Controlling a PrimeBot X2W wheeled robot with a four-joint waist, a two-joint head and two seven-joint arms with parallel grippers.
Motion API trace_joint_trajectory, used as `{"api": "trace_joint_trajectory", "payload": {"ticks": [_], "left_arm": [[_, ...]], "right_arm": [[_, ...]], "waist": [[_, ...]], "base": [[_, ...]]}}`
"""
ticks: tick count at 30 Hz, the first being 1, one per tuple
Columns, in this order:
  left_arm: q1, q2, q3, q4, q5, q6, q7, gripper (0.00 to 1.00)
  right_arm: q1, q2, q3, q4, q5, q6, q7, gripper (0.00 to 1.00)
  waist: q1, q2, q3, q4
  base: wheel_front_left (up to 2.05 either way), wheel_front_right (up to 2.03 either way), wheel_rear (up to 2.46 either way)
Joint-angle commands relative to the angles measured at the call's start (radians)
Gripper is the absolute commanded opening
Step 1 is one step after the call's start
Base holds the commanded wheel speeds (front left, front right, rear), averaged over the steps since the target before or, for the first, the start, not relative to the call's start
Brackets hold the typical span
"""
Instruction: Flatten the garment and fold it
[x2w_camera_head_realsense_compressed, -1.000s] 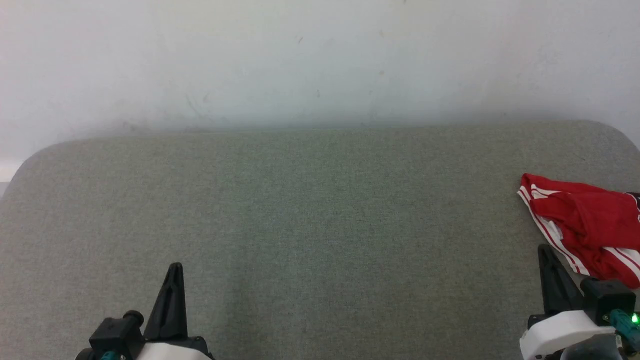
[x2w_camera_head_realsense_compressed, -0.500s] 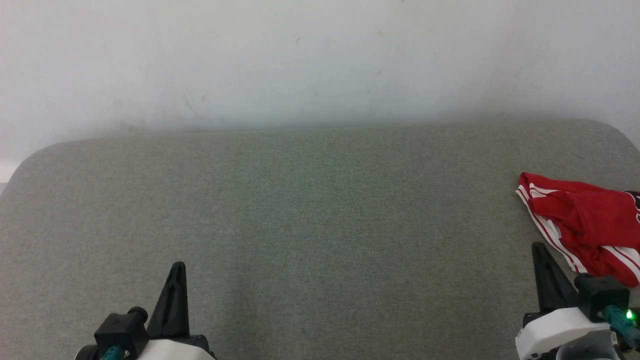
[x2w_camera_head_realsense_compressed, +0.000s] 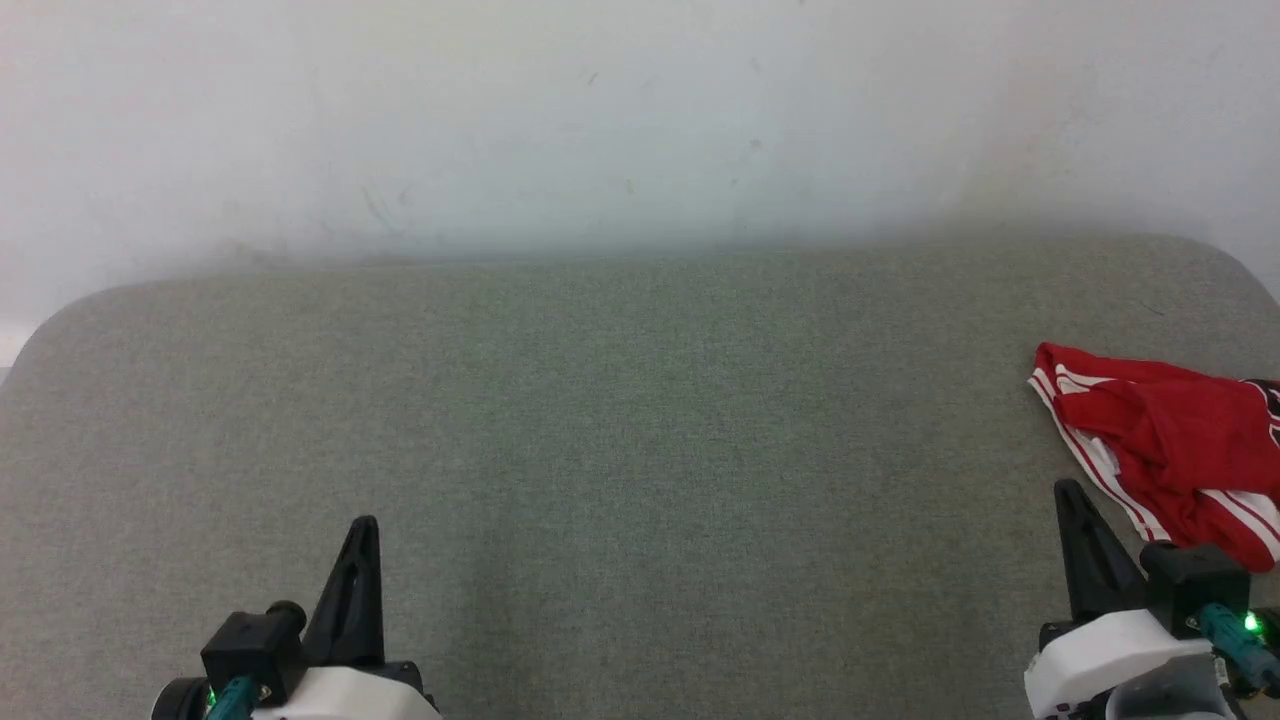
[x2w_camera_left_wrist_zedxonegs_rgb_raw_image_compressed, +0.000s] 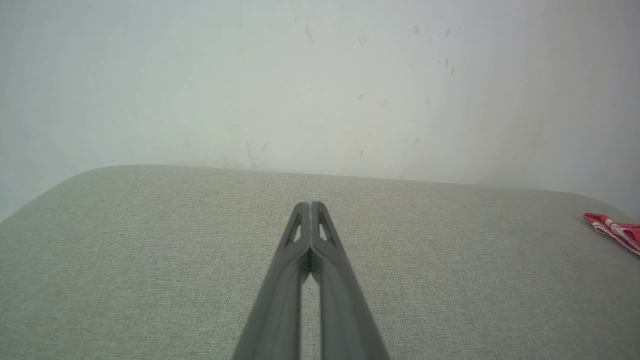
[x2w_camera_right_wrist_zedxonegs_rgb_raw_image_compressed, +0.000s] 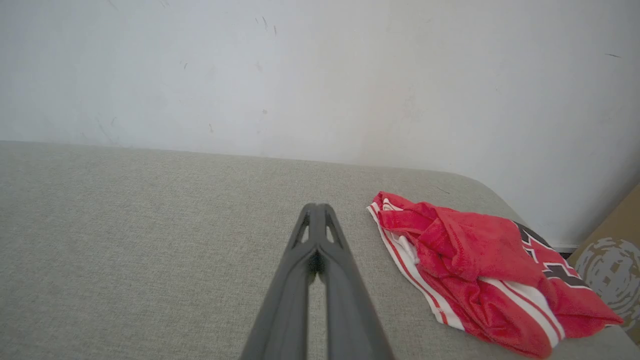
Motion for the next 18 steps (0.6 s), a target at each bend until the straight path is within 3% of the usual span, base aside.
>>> {"api": "trace_joint_trajectory", "payload": {"ticks": [1,18], "left_arm": [[-0.019,-0.005,0.003,-0.004,0.011,0.002,0.009,0.00],[-0.037,-0.012,0.004,-0.008,0.045,0.003,0.044,0.00]], "right_arm": [[-0.012,0.001,0.007,-0.009,0.005,-0.001,0.007,0.00],[-0.019,0.002,0.028,-0.032,0.007,-0.001,0.036,0.00]], "waist": [[-0.0001,-0.0001,0.000,-0.001],[-0.0001,-0.0001,0.002,-0.006]], "base": [[0.00,0.00,0.00],[0.00,0.00,0.00]]}}
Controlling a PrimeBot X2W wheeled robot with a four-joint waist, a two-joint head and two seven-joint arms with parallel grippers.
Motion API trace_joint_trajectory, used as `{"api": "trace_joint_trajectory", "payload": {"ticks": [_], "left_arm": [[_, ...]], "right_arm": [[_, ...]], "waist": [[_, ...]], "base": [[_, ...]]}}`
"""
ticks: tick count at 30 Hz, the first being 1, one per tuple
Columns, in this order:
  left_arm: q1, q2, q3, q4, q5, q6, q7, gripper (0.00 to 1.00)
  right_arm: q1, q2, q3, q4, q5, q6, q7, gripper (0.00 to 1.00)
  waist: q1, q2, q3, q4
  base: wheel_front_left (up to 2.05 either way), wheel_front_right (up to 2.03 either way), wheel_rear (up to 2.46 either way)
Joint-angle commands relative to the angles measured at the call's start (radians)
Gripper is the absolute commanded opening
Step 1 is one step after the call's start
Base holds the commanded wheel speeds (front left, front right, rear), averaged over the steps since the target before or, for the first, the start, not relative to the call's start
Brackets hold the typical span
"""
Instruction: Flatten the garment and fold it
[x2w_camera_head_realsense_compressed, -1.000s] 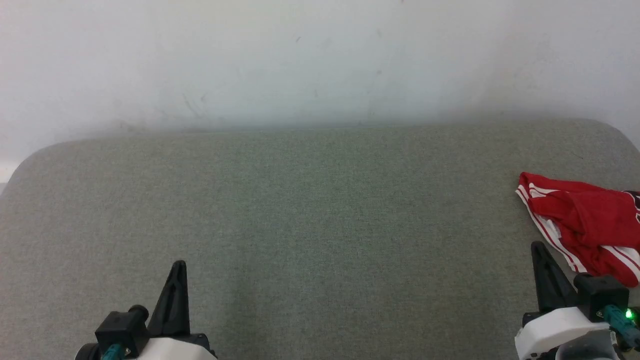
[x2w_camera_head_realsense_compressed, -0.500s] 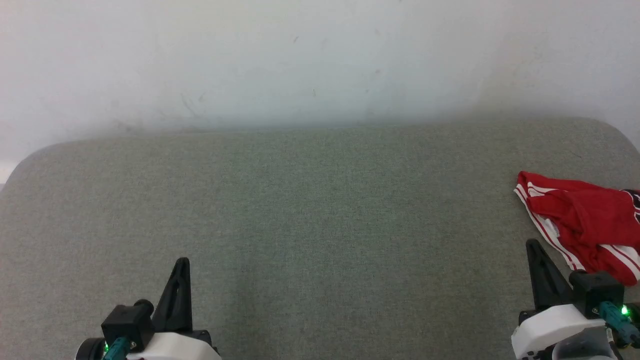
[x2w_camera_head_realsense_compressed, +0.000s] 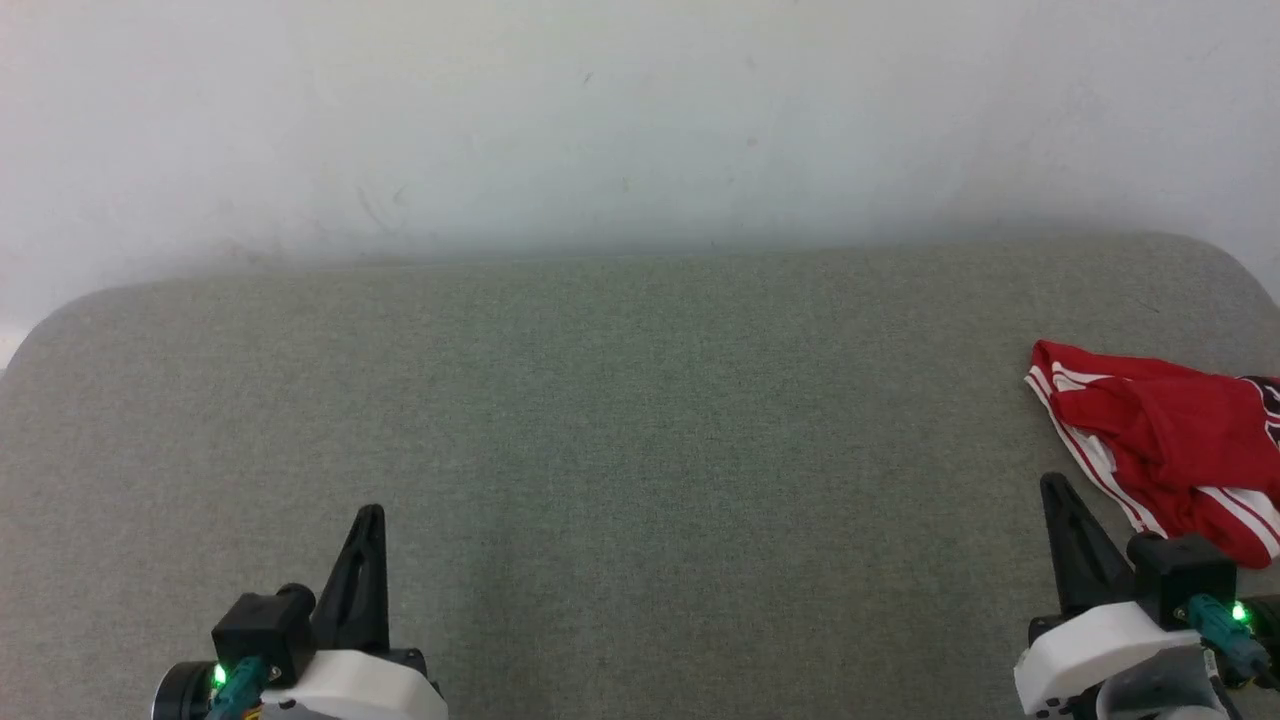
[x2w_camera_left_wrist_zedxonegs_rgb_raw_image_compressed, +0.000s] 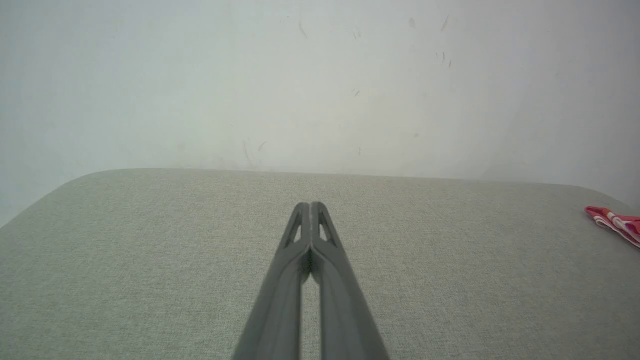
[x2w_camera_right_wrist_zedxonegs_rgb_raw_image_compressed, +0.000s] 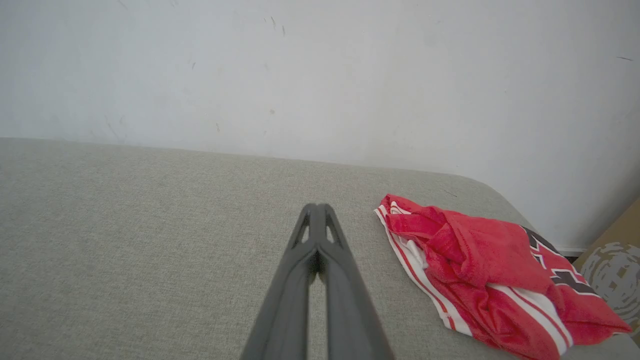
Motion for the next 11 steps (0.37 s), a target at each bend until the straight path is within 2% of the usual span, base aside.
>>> {"api": "trace_joint_trajectory", "payload": {"ticks": [1,11], "left_arm": [[-0.018,-0.006,0.003,-0.004,0.017,0.003,0.008,0.00],[-0.029,-0.010,0.004,-0.006,0.036,0.004,0.028,0.00]], "right_arm": [[-0.015,0.002,0.006,-0.010,0.007,-0.001,0.005,0.00],[-0.019,0.002,0.018,-0.024,0.008,-0.001,0.022,0.00]], "waist": [[-0.0001,0.0001,0.000,-0.001],[-0.0001,0.0001,0.001,-0.004]], "base": [[0.00,0.00,0.00],[0.00,0.00,0.00]]}}
